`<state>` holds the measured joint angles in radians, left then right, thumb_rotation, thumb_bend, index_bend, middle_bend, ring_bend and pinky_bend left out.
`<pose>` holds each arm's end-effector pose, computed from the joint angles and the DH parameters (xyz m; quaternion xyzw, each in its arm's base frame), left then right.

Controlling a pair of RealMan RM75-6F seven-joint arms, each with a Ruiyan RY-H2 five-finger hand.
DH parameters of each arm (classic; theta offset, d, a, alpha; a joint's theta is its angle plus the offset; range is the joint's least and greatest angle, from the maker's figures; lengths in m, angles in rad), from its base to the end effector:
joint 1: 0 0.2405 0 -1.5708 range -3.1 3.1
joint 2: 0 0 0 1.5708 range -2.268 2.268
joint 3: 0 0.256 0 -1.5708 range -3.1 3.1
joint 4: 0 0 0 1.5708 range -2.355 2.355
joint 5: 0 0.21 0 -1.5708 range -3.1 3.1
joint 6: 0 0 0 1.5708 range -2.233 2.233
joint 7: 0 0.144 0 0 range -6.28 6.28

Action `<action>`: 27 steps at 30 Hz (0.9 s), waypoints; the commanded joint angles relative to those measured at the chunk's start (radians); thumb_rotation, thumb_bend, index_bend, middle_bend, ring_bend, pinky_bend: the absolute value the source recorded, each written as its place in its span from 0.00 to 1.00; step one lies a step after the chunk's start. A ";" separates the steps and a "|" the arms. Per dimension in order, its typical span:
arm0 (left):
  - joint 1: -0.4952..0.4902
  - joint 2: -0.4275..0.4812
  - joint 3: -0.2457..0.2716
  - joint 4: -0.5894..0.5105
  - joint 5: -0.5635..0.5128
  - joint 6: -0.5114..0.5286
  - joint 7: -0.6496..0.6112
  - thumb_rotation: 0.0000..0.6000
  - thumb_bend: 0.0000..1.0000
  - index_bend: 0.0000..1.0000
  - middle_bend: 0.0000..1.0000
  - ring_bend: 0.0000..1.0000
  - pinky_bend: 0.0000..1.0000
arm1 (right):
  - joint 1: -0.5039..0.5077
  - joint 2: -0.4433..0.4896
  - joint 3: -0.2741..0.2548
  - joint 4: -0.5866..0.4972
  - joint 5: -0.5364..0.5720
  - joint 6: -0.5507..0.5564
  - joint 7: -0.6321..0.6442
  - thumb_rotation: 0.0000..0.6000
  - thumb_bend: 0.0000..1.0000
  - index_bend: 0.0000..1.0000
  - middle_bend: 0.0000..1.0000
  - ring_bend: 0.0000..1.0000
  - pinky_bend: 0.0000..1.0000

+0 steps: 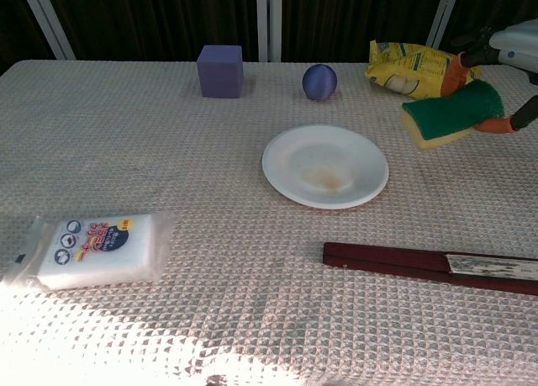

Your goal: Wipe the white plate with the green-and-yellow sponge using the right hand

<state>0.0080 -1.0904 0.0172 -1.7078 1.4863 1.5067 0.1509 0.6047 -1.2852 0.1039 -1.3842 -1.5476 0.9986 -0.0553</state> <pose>-0.3145 0.1369 0.1543 -0.5986 -0.4065 -0.3184 0.6124 -0.2235 -0.3364 0.0709 0.7878 -0.2701 0.3454 0.4327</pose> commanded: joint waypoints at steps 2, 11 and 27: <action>0.003 0.000 0.003 0.000 -0.004 -0.002 -0.005 1.00 0.08 0.23 0.10 0.05 0.11 | 0.098 -0.054 0.008 -0.017 -0.012 -0.125 -0.094 1.00 0.23 0.42 0.35 0.04 0.14; 0.009 -0.006 0.005 0.022 -0.010 -0.003 -0.027 1.00 0.08 0.23 0.10 0.05 0.11 | 0.201 -0.155 0.009 0.039 0.022 -0.244 -0.230 1.00 0.24 0.43 0.36 0.04 0.13; 0.013 -0.015 0.001 0.046 -0.013 -0.003 -0.053 1.00 0.08 0.23 0.10 0.05 0.11 | 0.228 -0.134 -0.003 0.042 0.044 -0.213 -0.370 1.00 0.26 0.44 0.36 0.05 0.09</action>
<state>0.0208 -1.1050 0.0183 -1.6620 1.4726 1.5035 0.0978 0.8257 -1.4249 0.1048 -1.3417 -1.5026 0.7925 -0.4049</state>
